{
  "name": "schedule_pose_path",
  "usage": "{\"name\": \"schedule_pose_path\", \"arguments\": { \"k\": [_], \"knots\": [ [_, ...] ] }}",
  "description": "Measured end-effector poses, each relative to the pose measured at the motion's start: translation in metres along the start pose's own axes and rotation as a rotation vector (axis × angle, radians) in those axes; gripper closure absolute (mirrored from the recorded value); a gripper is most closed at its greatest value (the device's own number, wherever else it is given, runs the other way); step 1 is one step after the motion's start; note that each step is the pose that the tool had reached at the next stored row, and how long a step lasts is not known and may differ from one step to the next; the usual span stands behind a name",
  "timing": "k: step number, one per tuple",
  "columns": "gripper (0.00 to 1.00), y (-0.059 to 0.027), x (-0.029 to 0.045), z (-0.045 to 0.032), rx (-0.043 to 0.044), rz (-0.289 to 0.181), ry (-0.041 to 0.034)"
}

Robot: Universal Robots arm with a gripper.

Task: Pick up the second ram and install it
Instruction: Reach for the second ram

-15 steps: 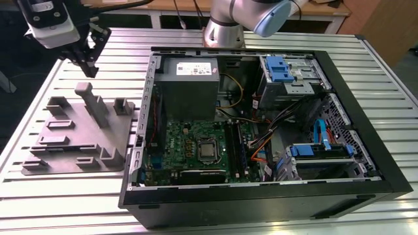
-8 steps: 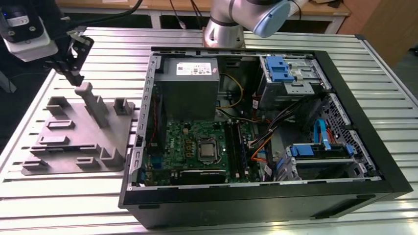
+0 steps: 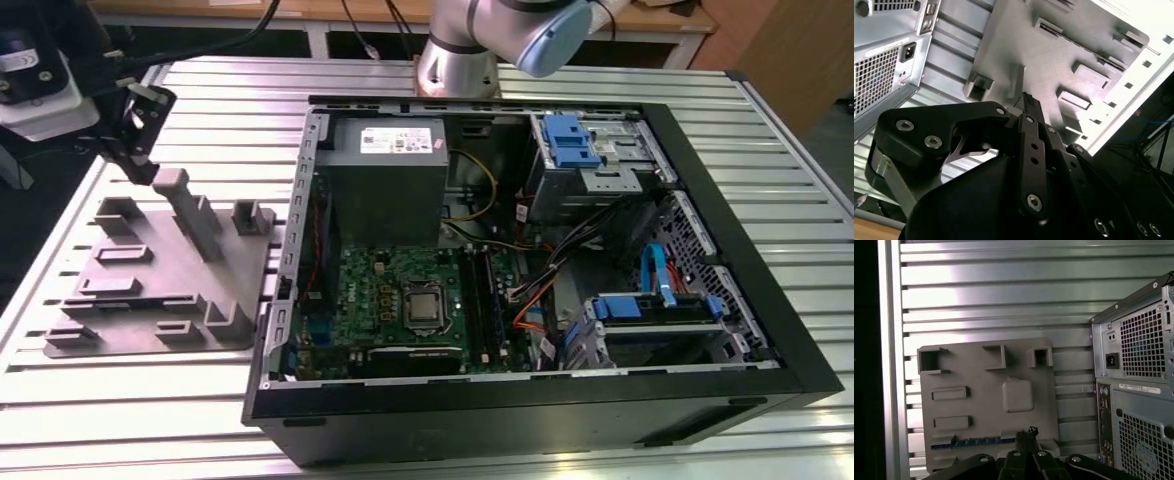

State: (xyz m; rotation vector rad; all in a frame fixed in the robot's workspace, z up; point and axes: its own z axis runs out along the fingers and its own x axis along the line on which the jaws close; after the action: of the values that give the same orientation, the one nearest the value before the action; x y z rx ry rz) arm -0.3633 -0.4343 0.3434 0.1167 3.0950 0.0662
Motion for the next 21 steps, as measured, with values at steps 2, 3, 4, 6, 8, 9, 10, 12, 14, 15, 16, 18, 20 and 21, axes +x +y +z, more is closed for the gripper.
{"name": "schedule_pose_path", "arguments": {
  "k": [2, 3, 4, 6, 8, 9, 10, 12, 14, 15, 16, 18, 20, 21],
  "knots": [
    [0.90, -0.0015, 0.0035, 0.0023, 0.0000, 0.000, -0.0001],
    [0.90, -0.0022, 0.0052, 0.0034, 0.0000, 0.000, -0.0002],
    [0.90, -0.0029, 0.0067, 0.0044, 0.0001, 0.000, -0.0001],
    [0.90, -0.0041, 0.0098, 0.0069, 0.0002, 0.000, 0.0000],
    [0.90, -0.0054, 0.0126, 0.0092, 0.0002, 0.000, -0.0001],
    [0.90, -0.0061, 0.0141, 0.0103, 0.0002, 0.000, -0.0001],
    [0.90, -0.0068, 0.0155, 0.0113, 0.0002, 0.000, -0.0001],
    [0.90, -0.0082, 0.0185, 0.0132, 0.0003, 0.000, -0.0001],
    [0.90, -0.0098, 0.0215, 0.0154, 0.0004, 0.000, -0.0001],
    [0.90, -0.0106, 0.0229, 0.0164, 0.0004, 0.000, -0.0001],
    [0.90, -0.0112, 0.0244, 0.0175, 0.0003, 0.000, -0.0002],
    [0.90, -0.0125, 0.0273, 0.0197, 0.0004, 0.000, -0.0002],
    [0.90, -0.0138, 0.0300, 0.0220, 0.0004, 0.000, -0.0001],
    [0.90, -0.0144, 0.0310, 0.0236, 0.0004, 0.000, -0.0002]
  ]
}}
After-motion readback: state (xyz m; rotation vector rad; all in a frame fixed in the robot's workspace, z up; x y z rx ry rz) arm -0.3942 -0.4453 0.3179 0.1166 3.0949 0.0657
